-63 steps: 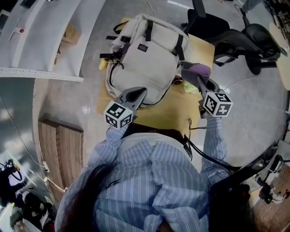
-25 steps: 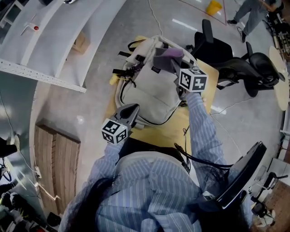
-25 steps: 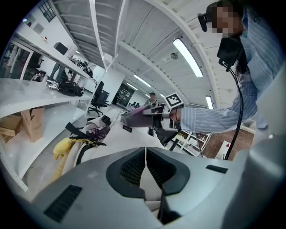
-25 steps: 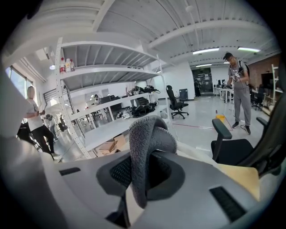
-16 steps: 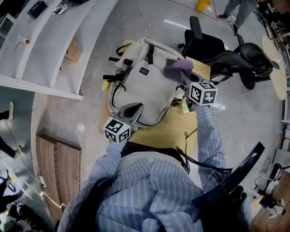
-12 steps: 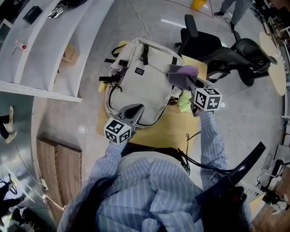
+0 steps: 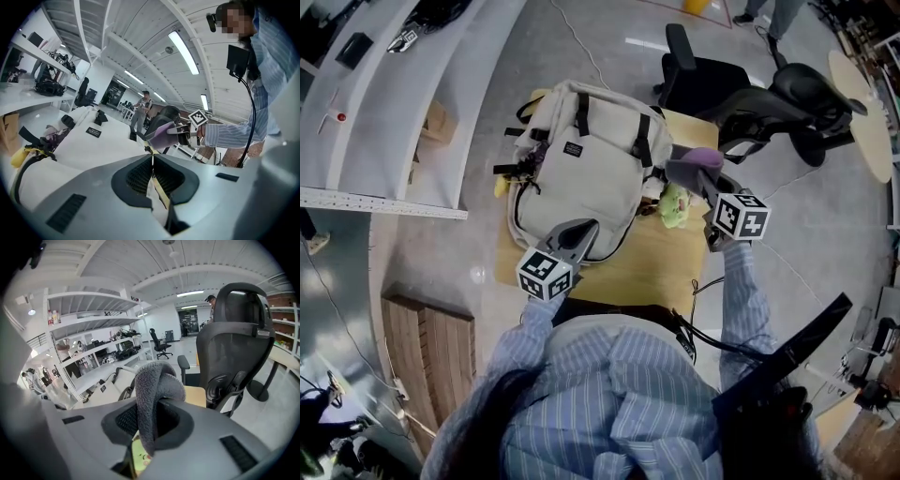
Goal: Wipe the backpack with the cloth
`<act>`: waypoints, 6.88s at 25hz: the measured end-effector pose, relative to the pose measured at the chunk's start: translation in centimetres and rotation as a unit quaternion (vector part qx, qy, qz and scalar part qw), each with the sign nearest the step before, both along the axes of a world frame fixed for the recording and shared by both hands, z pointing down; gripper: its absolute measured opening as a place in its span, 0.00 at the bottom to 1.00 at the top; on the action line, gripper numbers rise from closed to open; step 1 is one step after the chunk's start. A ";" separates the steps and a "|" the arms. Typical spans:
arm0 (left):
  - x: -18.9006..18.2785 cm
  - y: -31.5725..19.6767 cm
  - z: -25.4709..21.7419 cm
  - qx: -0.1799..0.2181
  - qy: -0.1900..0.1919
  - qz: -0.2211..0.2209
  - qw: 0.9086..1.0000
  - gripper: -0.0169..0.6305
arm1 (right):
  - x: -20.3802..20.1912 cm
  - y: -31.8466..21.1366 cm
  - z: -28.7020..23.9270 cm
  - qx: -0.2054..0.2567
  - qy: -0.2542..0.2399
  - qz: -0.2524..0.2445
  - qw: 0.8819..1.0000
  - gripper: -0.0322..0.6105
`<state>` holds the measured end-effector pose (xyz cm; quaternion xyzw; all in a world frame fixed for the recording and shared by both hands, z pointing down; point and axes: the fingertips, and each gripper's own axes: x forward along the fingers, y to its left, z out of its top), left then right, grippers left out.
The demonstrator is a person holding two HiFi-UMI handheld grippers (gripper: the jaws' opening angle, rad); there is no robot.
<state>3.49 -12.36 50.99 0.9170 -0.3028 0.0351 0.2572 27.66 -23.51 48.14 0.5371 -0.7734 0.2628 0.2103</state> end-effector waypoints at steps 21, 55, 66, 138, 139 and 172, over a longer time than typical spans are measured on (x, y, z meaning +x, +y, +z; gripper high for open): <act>-3.0 -1.5 -0.7 0.001 0.027 -0.059 0.998 0.05 | -27.5 -17.7 -5.5 0.074 -0.093 -0.162 0.980 0.11; 0.5 -3.3 -0.7 0.005 0.023 0.019 1.000 0.05 | 3.0 -6.4 1.4 -0.021 0.033 0.009 0.999 0.11; -1.8 -3.2 0.0 -0.005 0.021 -0.015 1.000 0.05 | -10.0 -15.8 -7.6 0.081 -0.064 -0.076 0.992 0.11; 4.5 15.1 -0.8 -0.011 -0.032 -0.080 0.996 0.05 | -5.9 18.0 3.1 0.040 -0.044 -0.178 0.982 0.11; 4.2 15.6 -0.9 -0.009 -0.030 -0.075 0.997 0.05 | -6.6 18.5 3.1 0.040 -0.041 -0.182 0.982 0.11; -6.8 34.4 2.5 -0.014 -0.024 0.048 0.998 0.05 | -21.1 45.4 3.6 0.021 -0.058 -0.112 0.992 0.11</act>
